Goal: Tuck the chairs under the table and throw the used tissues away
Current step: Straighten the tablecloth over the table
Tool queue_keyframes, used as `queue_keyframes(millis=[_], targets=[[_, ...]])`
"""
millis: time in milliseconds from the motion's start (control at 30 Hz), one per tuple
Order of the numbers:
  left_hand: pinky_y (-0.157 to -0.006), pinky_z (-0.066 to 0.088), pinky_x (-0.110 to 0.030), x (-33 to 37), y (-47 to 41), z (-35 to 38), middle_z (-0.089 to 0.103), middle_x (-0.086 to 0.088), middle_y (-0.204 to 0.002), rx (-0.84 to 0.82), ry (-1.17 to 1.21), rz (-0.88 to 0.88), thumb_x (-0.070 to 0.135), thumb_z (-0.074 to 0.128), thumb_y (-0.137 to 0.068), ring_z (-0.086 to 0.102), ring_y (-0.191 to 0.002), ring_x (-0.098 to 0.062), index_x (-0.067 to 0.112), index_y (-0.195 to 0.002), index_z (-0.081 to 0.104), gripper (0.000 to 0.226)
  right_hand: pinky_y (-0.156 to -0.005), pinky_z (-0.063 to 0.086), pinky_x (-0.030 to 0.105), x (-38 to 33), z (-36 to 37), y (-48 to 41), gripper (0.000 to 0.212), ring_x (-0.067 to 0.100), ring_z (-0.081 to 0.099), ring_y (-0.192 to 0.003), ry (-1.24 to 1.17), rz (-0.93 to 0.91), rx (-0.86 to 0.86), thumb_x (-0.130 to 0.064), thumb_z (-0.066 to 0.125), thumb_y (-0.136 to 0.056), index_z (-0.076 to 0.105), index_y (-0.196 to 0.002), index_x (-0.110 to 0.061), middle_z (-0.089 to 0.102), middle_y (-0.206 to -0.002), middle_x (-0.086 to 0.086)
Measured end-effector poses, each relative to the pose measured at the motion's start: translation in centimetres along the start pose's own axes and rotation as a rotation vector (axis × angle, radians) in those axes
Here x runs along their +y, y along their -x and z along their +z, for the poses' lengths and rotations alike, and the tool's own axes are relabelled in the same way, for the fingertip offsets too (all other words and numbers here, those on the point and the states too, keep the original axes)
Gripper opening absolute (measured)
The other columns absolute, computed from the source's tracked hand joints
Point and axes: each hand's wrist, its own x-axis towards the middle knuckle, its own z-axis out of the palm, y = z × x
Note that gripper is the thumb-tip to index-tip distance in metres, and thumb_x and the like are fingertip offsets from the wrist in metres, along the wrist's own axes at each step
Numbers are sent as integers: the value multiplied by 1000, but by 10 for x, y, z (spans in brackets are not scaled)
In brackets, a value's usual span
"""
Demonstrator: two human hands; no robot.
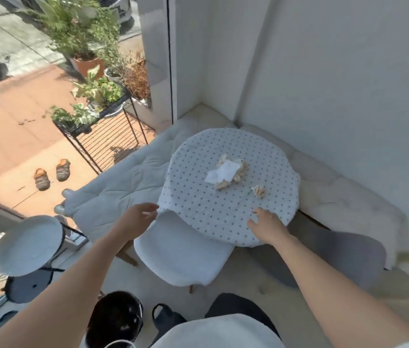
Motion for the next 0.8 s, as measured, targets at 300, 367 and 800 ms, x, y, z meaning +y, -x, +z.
queue_keyframes(millis=[300, 367, 800], targets=[[-88, 48, -25, 61, -70, 5, 70, 15, -125, -112, -77, 163, 38, 59, -99, 68, -110, -8, 36, -125, 70, 28, -106, 46, 45, 33, 0, 16, 59, 24, 47, -138, -172, 136, 103, -50, 45, -101, 40, -154, -22, 47, -154, 6], [-89, 46, -24, 75, -83, 11, 69, 15, -124, -135, -96, 177, 37, 59, -99, 67, -105, -7, 34, -125, 70, 28, -106, 46, 43, 40, -4, 14, 57, 24, 48, -136, -201, 155, 130, -47, 47, -102, 42, -153, -20, 49, -152, 7], [-69, 47, -17, 136, -194, 71, 73, 13, -114, -172, -144, 89, 39, 58, -99, 70, -92, -5, 37, -122, 70, 26, -105, 48, 44, 83, -29, -107, 57, 23, 52, -133, -310, 168, 99, -48, 54, -100, 45, -149, -21, 53, -147, 5]])
